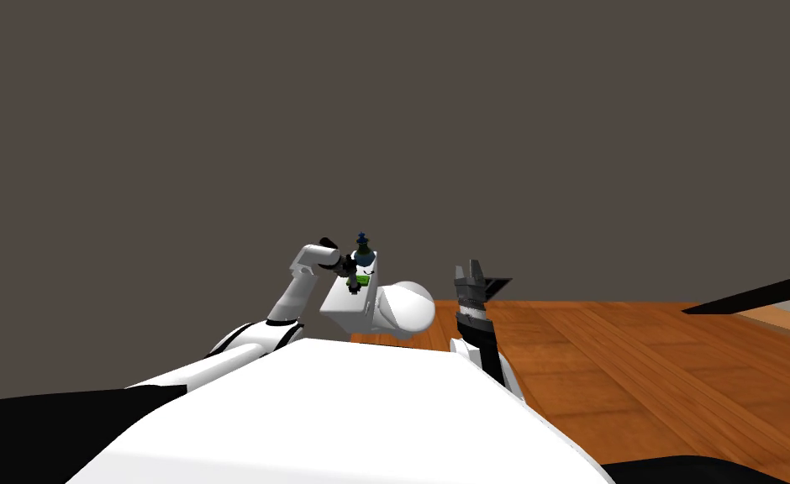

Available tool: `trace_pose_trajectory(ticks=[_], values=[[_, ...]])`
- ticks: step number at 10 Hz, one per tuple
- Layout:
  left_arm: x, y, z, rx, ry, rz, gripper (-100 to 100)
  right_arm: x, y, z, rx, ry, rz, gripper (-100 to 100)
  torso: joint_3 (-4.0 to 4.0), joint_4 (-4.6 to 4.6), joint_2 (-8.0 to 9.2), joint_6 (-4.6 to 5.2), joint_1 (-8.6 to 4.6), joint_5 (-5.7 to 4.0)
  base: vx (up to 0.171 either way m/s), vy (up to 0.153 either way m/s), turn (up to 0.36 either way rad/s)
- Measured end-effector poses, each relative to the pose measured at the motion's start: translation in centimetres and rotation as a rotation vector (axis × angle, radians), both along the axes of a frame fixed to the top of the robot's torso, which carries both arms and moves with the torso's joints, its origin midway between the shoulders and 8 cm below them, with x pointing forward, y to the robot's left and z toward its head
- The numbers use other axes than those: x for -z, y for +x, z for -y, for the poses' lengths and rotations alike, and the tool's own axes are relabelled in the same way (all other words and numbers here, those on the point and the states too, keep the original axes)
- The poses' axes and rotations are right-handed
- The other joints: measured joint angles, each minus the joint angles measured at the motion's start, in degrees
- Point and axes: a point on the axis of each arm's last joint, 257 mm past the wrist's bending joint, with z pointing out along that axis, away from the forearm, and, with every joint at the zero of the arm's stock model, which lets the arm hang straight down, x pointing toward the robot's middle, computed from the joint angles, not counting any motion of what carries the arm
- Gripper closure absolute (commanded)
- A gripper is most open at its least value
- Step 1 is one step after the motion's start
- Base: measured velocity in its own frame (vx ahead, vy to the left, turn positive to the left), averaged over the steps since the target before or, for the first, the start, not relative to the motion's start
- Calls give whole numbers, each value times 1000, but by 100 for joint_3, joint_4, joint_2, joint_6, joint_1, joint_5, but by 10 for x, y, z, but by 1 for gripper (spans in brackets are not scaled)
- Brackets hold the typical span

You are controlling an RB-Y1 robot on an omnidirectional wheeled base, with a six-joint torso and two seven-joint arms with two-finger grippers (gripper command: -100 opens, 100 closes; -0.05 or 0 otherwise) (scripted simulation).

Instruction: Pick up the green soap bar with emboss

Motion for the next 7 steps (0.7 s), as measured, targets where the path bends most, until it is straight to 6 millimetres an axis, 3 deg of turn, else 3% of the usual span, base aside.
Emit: trace_pose_trajectory(ticks=[7], values=[[23,-35,-3,-59,-34,-208,-100,0,0,0,0,0,0,0,-6,-2,-10,0,2,0,7,6,-36]])
